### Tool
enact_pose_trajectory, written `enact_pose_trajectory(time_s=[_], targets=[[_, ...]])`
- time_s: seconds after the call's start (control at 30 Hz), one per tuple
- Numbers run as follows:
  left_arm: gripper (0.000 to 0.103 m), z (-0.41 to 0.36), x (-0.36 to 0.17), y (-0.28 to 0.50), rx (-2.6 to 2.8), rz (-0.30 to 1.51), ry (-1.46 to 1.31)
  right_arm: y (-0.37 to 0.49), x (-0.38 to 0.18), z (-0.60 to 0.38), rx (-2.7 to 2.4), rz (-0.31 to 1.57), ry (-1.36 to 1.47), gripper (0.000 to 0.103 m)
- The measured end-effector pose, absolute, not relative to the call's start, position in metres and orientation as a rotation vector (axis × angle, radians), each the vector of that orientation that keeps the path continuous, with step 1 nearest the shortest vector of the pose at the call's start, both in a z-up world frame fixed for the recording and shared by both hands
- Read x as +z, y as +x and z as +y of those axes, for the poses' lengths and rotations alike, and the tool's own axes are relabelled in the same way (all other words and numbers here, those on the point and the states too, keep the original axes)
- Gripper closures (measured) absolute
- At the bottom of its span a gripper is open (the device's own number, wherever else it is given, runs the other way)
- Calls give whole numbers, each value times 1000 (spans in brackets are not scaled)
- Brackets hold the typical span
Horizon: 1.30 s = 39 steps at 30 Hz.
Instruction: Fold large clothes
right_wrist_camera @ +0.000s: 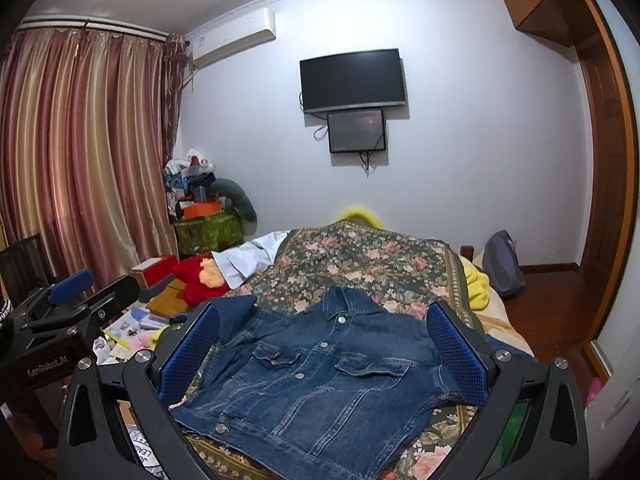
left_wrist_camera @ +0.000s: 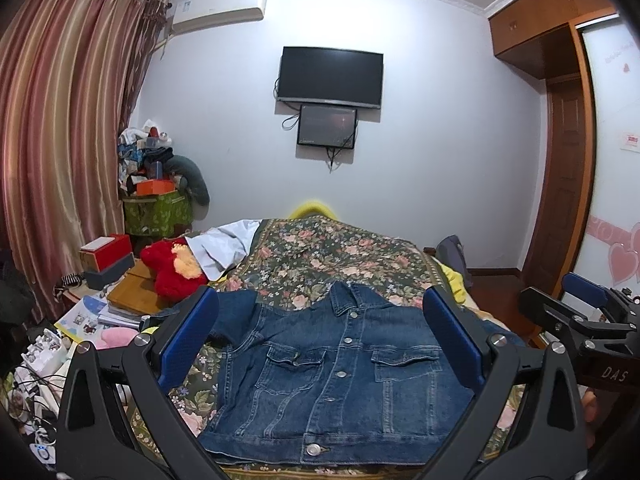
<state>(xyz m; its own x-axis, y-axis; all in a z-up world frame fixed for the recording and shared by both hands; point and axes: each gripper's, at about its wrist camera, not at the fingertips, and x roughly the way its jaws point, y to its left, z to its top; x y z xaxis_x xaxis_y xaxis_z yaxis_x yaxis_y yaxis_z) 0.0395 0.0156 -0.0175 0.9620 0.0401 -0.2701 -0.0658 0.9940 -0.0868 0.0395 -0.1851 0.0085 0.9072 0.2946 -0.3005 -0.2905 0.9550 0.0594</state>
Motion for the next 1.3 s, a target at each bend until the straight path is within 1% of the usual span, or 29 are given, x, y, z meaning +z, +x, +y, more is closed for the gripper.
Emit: enact_pose_trajectory(time_s=[0.3,0.5,0.63,0.8,0.9,1.0,1.13,1.17,1.23,1.3], targets=[[0,61,-48,119,127,381,-134,108,-11,-171,279,411,-20,0],[0,114,-87,186,250,530,-146,176,-31,-160,280,488,-50,0],[0,162,-119,225,299,650,-188,225,-44,-152,296,539,-64,0],[0,228,-168,264,294,824,-337,290,-66,-131,328,626,-122,0],[0,254,-194,277,270,914,-442,323,-85,-113,355,682,-183,0],[0,276,-216,290,256,966,-537,350,-107,-99,390,753,-214,0],[0,297,-233,313,241,977,-610,381,-144,-85,423,877,-221,0],[2,301,-236,319,242,981,-621,389,-154,-83,426,913,-220,0],[9,309,-243,333,240,992,-650,403,-174,-79,437,984,-218,0],[20,317,-250,348,244,1003,-670,414,-193,-75,443,1056,-216,0]])
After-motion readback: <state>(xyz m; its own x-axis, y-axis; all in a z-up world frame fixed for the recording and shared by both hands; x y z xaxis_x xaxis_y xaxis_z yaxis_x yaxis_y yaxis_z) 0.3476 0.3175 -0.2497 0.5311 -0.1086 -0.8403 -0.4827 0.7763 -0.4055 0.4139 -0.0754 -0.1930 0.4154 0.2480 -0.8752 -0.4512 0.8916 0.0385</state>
